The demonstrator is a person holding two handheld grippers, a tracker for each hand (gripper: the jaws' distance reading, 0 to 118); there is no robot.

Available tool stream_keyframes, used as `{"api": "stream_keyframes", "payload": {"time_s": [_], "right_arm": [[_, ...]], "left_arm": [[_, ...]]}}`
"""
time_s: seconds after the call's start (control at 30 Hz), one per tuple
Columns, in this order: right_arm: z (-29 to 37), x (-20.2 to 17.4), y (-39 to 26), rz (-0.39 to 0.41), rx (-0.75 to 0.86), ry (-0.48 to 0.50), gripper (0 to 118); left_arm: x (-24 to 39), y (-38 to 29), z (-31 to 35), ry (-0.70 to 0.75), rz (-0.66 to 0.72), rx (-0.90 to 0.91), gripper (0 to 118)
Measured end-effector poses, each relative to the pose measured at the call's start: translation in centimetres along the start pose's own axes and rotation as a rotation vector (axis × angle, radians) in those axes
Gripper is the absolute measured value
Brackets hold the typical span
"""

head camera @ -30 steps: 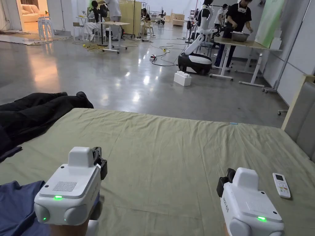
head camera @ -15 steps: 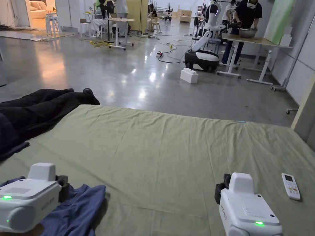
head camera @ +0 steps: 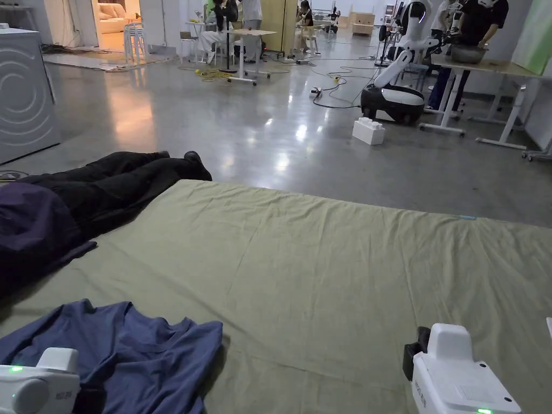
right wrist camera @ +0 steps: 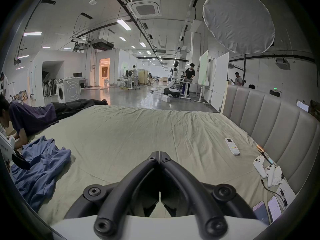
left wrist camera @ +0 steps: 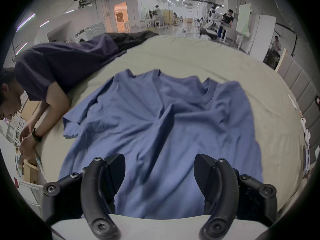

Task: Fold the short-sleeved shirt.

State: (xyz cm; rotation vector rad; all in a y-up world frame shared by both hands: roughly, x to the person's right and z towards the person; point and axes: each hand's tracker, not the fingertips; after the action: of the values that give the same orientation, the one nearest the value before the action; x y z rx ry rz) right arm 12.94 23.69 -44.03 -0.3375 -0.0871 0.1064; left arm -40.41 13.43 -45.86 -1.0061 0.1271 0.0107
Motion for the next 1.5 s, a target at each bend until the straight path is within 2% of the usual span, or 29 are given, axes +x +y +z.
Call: {"api": "stream_keyframes", "payload": {"time_s": [0.1,0.2,0.27,0.33,0.37,0.43,0.63,0.87,0.97,1.2,1.5], "right_arm": [[-0.1,-0.3,-0.2,0.01,-0.008,0.001,0],[-0.3,-0.4,-0.5,0.013,-0.016,0.004,0],[-0.2,-0.5,-0.6,0.015,-0.019,0.006,0],[-0.2,-0.6,-0.7,0.017,-0.023,0.008,0],[-0.2,-0.6,-0.8,0.018,-0.024,0.01,0],[-0.2,-0.7,-0.8,0.024,-0.026,0.011,0],[-0.1,-0.7,-1.0,0.028,-0.025,0.012,0],[0.1,-0.8,-0.9,0.016,-0.022,0.011,0],[0.1,-0.8,-0.9,0.009,-0.016,0.012,0],[0.7,-0.9,-0.2,-0.003,0.013,0.017,0],[2.3,0.9,0.8,-0.029,0.065,-0.005,0]], "left_arm": [[-0.3,-0.9,-2.1,-0.051,0.014,-0.126,82],[0.1,-2.2,-2.8,0.005,-0.013,-0.145,77],[1.2,-2.1,-2.3,0.021,-0.025,-0.073,55],[2.3,-2.3,-1.4,0.012,-0.048,-0.03,9],[2.9,-2.4,-1.3,0.042,-0.084,-0.012,4],[3.0,-2.7,-1.8,0.062,-0.142,-0.012,4],[0.7,-2.5,-1.9,-0.027,0.048,0.023,4],[-0.8,-1.2,1.1,-0.124,0.216,0.214,3],[-0.6,-0.3,2.4,-0.131,0.158,0.281,3],[2.1,2.6,7.7,-0.2,0.144,0.46,3],[10.6,8.9,16.1,-0.36,-0.019,0.689,3]]}}
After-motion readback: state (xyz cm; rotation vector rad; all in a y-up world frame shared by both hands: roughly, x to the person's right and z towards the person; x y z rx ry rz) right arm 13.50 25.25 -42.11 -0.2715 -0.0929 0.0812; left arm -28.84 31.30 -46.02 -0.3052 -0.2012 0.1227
